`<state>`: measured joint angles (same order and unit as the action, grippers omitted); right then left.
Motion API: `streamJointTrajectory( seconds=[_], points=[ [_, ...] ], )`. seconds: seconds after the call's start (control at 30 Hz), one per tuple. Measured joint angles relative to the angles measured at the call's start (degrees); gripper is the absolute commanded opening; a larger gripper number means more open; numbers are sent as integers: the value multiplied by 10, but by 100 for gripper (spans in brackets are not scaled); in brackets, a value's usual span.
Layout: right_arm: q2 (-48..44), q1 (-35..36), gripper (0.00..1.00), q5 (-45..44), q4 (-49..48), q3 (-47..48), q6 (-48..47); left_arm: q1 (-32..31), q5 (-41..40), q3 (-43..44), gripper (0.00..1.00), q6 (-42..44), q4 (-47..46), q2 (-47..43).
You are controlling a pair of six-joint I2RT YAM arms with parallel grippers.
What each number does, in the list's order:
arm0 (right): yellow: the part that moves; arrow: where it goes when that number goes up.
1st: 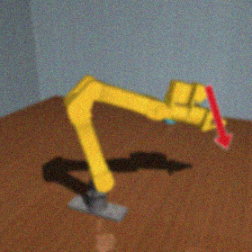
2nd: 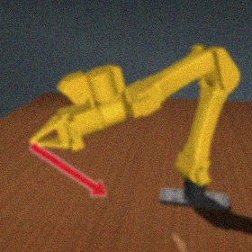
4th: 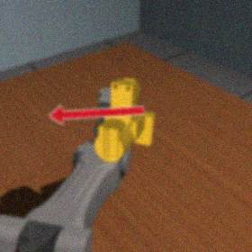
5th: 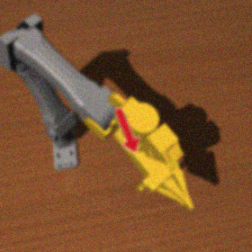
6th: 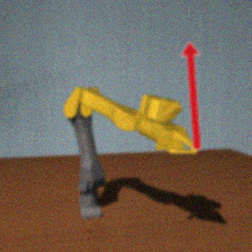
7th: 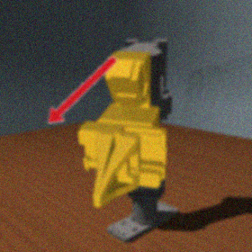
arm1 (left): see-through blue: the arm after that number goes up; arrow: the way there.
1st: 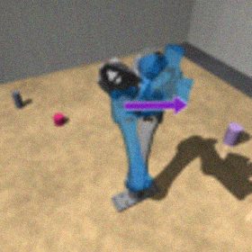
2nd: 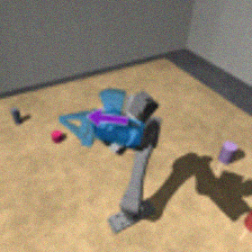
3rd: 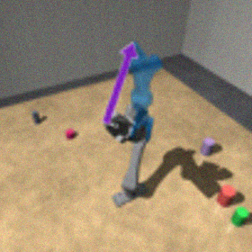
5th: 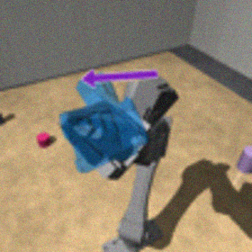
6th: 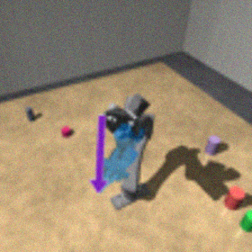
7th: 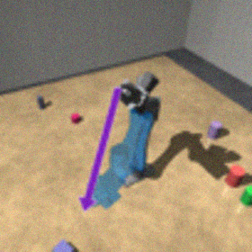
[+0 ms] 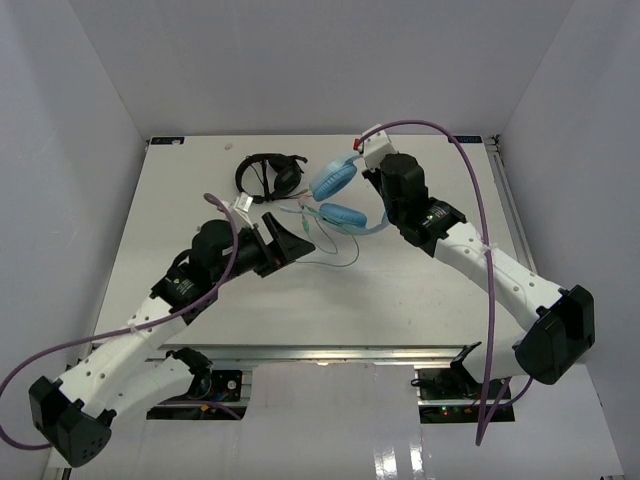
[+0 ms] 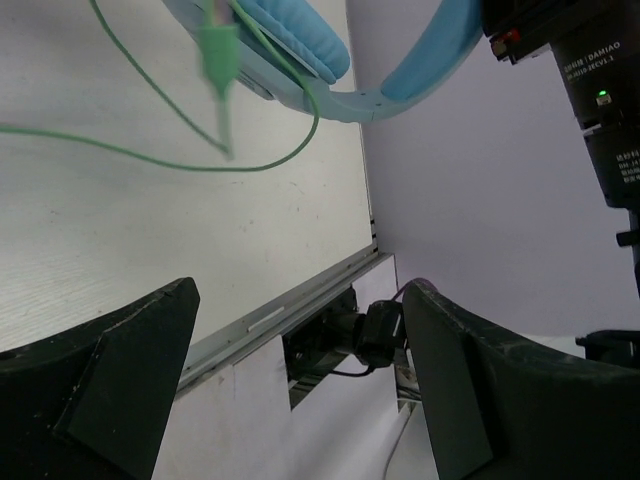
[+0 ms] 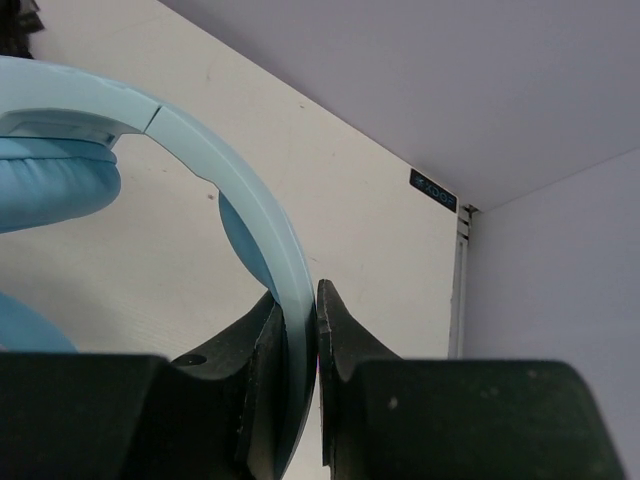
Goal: Wrap the headphones
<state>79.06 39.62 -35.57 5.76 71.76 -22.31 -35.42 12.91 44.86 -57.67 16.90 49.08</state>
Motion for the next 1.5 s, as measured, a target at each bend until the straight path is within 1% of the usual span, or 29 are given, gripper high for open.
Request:
streamJointTrajectory(
  seconds=[0.1, 0.2, 0.33, 0.5, 0.6, 0.77, 0.83, 0.87, 0.97, 1.0, 1.03, 1.07, 1.13, 1.23, 1.33, 1.5],
  points=[
    [0, -2, 8, -24, 0, -4, -11, -43, -47, 23, 91, -12, -18, 62],
    [-1, -7, 8, -35, 1, -4, -13, -81, -111, 54, 83, -10, -21, 127],
    [-5, -9, 8, -30, 8, -4, -5, -110, -173, 93, 82, 8, -33, 194],
    [-22, -8, 8, -9, 26, -4, 11, -115, -243, 96, 81, 36, -26, 206],
    [-34, -7, 8, 4, 41, -4, 18, -114, -282, 96, 79, 73, -20, 205],
    [-41, -8, 8, 19, 48, -4, 28, -114, -302, 96, 79, 149, -20, 198],
    [-41, -8, 8, 26, 50, -4, 34, -114, -302, 96, 75, 171, -22, 198],
    [-41, -8, 8, 29, 51, -4, 37, -114, -302, 96, 67, 180, -23, 198],
    [-41, -12, 8, 44, 67, -4, 47, -114, -295, 98, 31, 202, -30, 216],
    [-41, -15, 8, 51, 75, -4, 52, -114, -292, 101, 22, 207, -32, 229],
    [-41, -18, 8, 57, 82, -4, 56, -114, -289, 103, 18, 210, -33, 241],
    [-41, -22, 8, 62, 86, -4, 60, -114, -285, 105, 8, 214, -35, 253],
    [-41, -29, 8, 69, 94, -4, 66, -114, -280, 105, 0, 216, -35, 267],
    [-41, -41, 8, 78, 107, -4, 73, -114, -276, 105, 0, 222, -34, 271],
    [-41, -49, 8, 87, 113, -4, 80, -114, -279, 105, 0, 229, -33, 256],
    [-57, -63, 8, 106, 112, -14, 82, -103, -301, 123, 0, 255, 5, 191]
  ],
)
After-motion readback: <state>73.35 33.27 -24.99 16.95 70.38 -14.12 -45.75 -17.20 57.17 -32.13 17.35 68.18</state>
